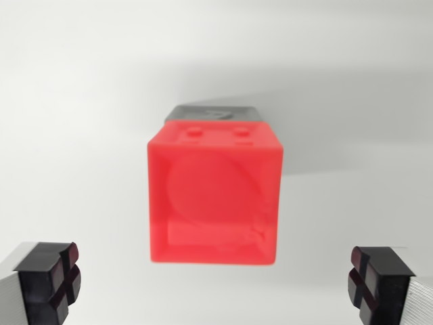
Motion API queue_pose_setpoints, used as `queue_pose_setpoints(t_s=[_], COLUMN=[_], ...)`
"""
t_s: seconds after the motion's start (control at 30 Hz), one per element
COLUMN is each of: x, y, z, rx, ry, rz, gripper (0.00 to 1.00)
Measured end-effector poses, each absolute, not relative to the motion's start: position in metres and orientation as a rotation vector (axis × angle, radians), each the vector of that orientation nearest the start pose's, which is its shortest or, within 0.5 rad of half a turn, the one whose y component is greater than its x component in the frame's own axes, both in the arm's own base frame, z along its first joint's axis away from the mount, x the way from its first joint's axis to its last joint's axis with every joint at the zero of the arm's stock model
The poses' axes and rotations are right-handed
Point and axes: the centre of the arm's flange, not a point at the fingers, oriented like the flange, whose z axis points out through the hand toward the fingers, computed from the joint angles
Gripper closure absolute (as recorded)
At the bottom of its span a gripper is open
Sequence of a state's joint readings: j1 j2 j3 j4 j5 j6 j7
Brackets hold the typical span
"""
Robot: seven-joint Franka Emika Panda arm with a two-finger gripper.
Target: Destack cube
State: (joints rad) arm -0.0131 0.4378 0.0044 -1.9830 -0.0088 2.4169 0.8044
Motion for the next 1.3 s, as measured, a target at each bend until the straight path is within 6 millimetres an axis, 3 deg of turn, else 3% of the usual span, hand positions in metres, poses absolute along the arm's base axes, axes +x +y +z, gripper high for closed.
queue_pose_setpoints(t_s=[0.37, 0.9, 0.93, 1.3], x=[0.611, 0.610, 0.611, 0.611], y=[-0.005, -0.005, -0.005, -0.005], z=[0.196, 0.169, 0.169, 0.170], rx=[-2.895, -2.893, -2.893, -2.893], ry=[1.235, 1.234, 1.234, 1.234], rz=[0.008, 0.006, 0.005, 0.004], gripper=[0.00, 0.00, 1.00, 1.00])
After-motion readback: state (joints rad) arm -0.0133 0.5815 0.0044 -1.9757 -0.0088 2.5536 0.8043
